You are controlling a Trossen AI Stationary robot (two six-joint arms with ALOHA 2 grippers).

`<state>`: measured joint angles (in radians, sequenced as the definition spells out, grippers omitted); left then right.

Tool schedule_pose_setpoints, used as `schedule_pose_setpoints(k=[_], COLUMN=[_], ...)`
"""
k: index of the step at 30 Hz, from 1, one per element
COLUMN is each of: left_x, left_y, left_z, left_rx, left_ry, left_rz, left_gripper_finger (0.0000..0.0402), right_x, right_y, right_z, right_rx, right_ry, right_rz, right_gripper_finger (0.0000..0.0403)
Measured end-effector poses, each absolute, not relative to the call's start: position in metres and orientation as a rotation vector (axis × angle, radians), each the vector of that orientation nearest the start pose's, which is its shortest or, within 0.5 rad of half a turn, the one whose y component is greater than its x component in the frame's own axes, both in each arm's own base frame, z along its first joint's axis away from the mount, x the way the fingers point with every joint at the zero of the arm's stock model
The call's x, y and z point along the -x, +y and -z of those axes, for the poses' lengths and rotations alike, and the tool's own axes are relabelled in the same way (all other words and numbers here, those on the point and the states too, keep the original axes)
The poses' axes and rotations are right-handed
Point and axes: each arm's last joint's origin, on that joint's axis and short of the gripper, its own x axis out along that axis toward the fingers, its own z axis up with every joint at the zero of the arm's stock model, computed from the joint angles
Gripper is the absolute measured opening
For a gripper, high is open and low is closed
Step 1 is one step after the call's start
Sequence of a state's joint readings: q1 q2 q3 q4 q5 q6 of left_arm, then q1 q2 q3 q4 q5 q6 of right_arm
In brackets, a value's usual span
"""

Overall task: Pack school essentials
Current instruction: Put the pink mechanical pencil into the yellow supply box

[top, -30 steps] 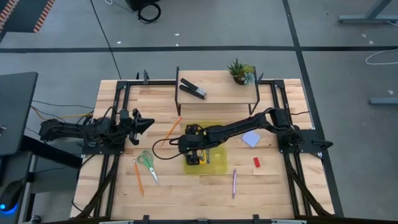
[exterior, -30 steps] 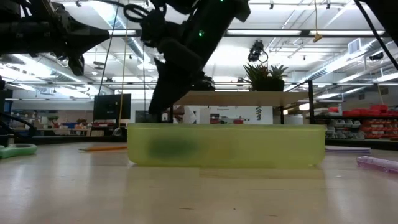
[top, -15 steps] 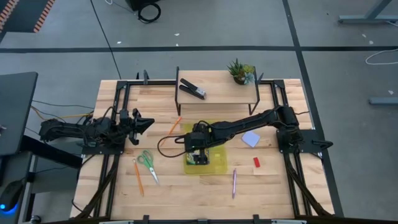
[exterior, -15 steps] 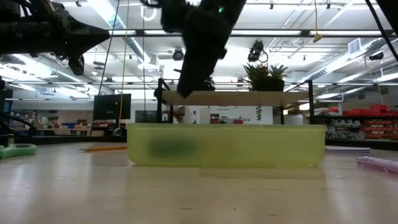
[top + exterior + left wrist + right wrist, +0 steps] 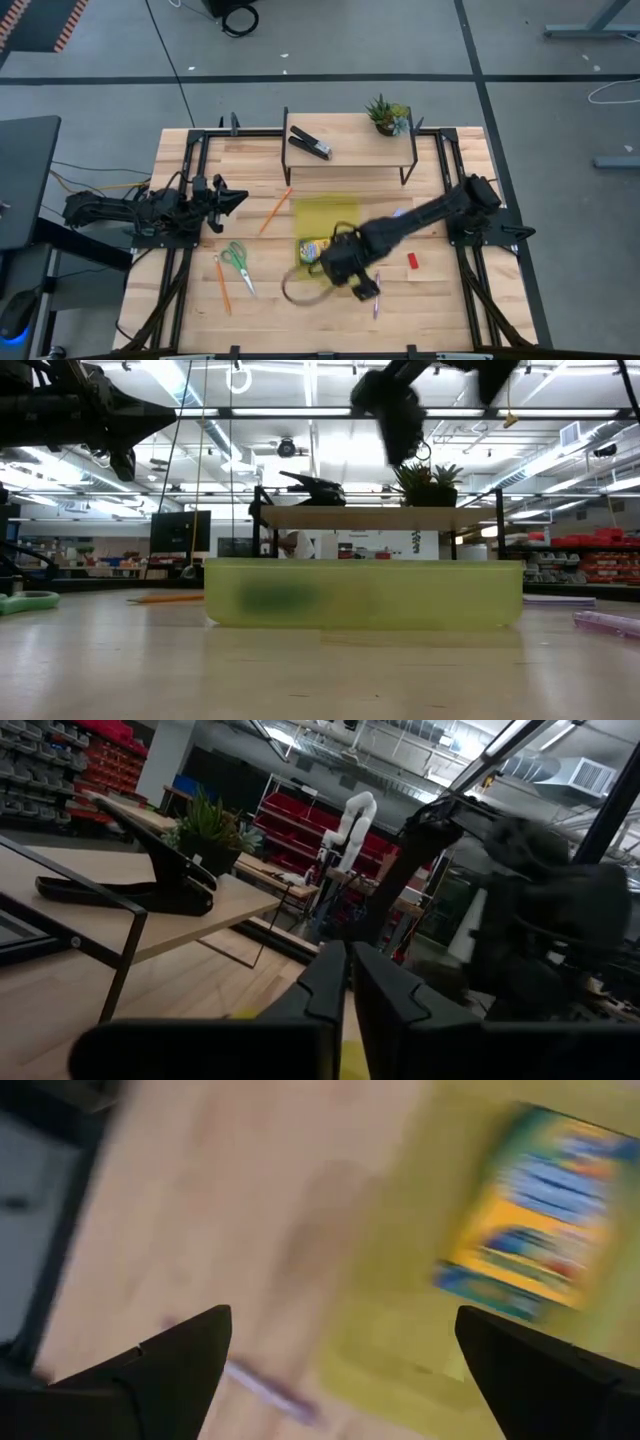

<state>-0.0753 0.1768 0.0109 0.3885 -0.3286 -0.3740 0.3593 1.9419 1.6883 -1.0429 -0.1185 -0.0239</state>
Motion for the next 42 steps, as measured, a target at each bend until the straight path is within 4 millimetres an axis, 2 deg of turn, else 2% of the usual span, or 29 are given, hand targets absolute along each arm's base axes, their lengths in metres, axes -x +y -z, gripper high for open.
schedule_pose_setpoints(k=[3, 7, 13, 17, 24, 29, 33, 39, 42], left_x=[-0.105, -0.105, -0.105, -0.105, -0.105, -0.105, -0.105, -0.105, -0.105], left_y=[0.001, 0.001, 0.001, 0.001, 0.001, 0.001, 0.001, 0.001, 0.001], left_z=[-0.190, -0.190, -0.190, -0.190, -0.190, -0.190, -0.190, -0.190, -0.190], left_rx=[0.415, 0.415, 0.415, 0.415, 0.415, 0.415, 0.415, 0.415, 0.415], left_ry=[-0.264, -0.264, -0.264, -0.264, -0.264, -0.264, -0.264, -0.264, -0.264], left_rz=[-0.209, -0.209, -0.209, -0.209, -0.209, -0.209, -0.209, -0.209, -0.209], left_gripper_finger=[0.0036, 0.0033, 0.0025, 0.0027, 0.0036, 0.0031, 0.0026, 0.0029, 0.0034], right_x=[-0.355, -0.333, -0.303, -0.294, -0.291, -0.288, -0.284, -0.276, -0.270], right_y=[0.164, 0.185, 0.201, 0.205, 0.202, 0.206, 0.210, 0.212, 0.211], right_z=[-0.240, -0.214, -0.175, -0.166, -0.160, -0.161, -0.171, -0.189, -0.189], right_rx=[0.248, 0.306, 0.355, 0.346, 0.093, -0.015, -0.127, -0.357, -0.491], right_ry=[1.307, 1.377, 1.470, 1.498, 1.600, 1.591, 1.541, 1.371, 1.281], right_rz=[-0.535, -0.615, -0.700, -0.664, -0.376, -0.160, 0.002, 0.307, 0.466], right_gripper_finger=[0.0385, 0.0376, 0.0359, 0.0344, 0.0321, 0.0313, 0.0312, 0.0312, 0.0312])
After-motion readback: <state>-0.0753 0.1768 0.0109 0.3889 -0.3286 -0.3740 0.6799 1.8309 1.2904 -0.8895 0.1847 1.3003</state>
